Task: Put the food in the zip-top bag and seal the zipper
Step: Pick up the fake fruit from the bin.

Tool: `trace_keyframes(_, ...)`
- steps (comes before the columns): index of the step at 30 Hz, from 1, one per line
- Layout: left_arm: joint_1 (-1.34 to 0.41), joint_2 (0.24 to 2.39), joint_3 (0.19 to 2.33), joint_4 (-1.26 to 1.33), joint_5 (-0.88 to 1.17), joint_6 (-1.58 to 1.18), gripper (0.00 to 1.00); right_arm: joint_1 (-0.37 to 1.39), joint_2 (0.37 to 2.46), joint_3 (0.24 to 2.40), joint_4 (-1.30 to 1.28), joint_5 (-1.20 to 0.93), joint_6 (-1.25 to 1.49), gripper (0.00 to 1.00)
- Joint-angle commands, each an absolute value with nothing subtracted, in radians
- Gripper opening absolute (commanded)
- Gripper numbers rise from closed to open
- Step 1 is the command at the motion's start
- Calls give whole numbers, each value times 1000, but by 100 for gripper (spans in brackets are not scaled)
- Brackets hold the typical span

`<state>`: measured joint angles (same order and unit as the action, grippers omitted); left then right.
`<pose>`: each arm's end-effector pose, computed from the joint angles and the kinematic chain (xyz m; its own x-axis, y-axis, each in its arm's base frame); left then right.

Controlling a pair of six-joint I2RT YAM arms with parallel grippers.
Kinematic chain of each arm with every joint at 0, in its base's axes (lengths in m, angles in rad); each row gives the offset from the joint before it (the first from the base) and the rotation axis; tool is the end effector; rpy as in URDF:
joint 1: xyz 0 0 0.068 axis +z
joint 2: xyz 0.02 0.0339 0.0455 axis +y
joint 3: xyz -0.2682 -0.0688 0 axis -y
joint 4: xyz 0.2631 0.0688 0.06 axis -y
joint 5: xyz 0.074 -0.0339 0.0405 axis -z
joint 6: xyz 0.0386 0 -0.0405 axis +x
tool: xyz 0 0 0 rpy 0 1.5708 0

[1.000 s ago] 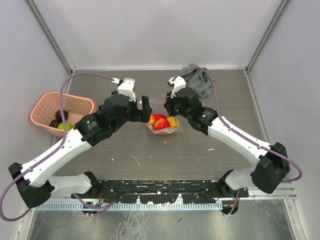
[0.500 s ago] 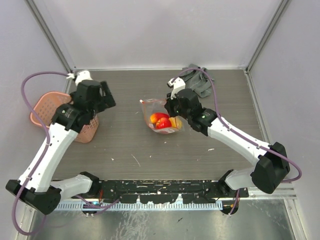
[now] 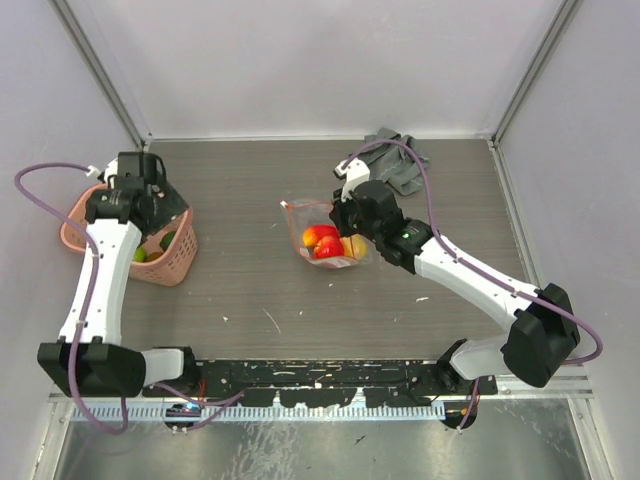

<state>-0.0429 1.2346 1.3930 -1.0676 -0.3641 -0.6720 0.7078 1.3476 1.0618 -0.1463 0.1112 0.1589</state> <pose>0.2498 0.0030 0.3806 -0.5058 -0.5606 -0.6557 -0.6304 0.7590 -0.1626 0.2550 0.2126 0.3114 -0.4043 -0.1390 -0.9040 -0.5121 0.8534 0.0978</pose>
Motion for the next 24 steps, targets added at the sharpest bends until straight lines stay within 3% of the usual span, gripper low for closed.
trace_keyframes(1,84,1302,1427,-1138,-326,-773,91,700,1307,1065,-84,108,147,1)
trace_keyframes(4,128,1335,1424,-1143,-341,-838,83,699,1309,1063,-83,104,147,1)
trace_keyframes(16,216,1485,1371,-1046,-486,-1025,81,698,1319,1058,-71,87,159,1)
trace_keyframes(24,244,1730,1497,-1128,-569,-1016,81,699,1350,1063,-64,79,156,1)
